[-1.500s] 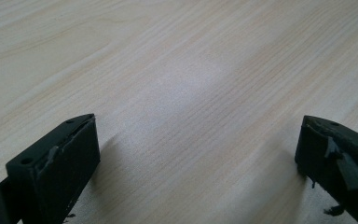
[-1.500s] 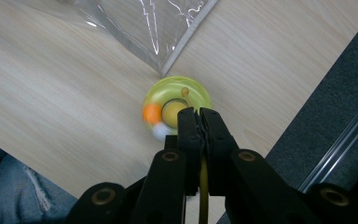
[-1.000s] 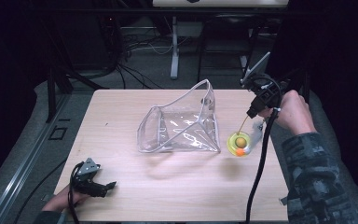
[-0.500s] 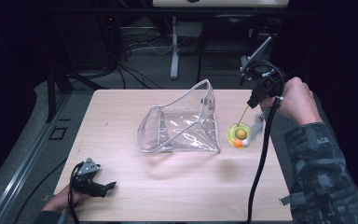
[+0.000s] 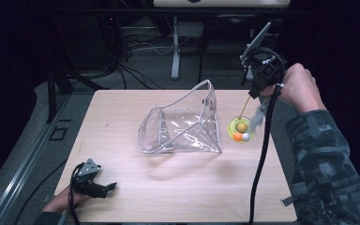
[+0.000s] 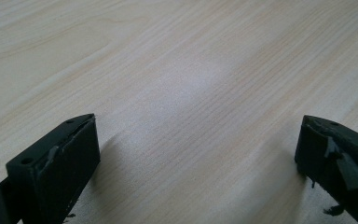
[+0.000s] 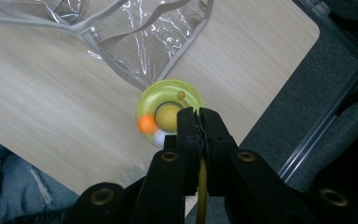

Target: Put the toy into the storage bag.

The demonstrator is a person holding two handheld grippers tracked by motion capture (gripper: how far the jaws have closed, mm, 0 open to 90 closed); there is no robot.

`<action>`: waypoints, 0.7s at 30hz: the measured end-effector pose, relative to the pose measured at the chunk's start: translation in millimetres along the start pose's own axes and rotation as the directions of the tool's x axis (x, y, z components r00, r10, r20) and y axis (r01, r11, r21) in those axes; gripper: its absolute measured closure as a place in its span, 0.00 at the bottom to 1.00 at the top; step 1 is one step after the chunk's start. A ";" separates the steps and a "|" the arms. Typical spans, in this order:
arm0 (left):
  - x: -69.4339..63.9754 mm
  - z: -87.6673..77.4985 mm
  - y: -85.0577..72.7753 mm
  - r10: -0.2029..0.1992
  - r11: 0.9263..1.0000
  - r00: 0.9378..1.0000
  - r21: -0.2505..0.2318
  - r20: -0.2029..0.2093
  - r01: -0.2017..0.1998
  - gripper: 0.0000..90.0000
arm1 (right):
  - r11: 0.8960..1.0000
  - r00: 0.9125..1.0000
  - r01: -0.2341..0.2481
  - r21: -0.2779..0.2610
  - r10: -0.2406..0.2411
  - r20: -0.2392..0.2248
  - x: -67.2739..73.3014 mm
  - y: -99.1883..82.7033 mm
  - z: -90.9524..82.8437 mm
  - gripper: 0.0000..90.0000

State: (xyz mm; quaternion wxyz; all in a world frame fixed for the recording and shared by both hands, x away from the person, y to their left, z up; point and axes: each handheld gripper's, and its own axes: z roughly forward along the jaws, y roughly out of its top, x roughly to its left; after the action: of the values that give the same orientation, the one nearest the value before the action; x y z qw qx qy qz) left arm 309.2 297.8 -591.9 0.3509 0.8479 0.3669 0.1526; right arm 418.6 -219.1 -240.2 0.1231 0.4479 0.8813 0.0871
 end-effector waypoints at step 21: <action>-0.3 0.0 -0.1 -0.003 1.000 1.000 -0.001 -0.001 0.003 0.00 | 0.999 0.998 0.030 0.031 -0.032 0.054 -3.5 36.6 -16.8 0.97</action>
State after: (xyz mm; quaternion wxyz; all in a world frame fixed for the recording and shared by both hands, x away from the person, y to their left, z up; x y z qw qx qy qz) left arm 309.0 297.6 -592.0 0.3513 0.8471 0.3685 0.1525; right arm 443.8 -201.3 -214.0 0.1416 0.4382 0.8856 0.0597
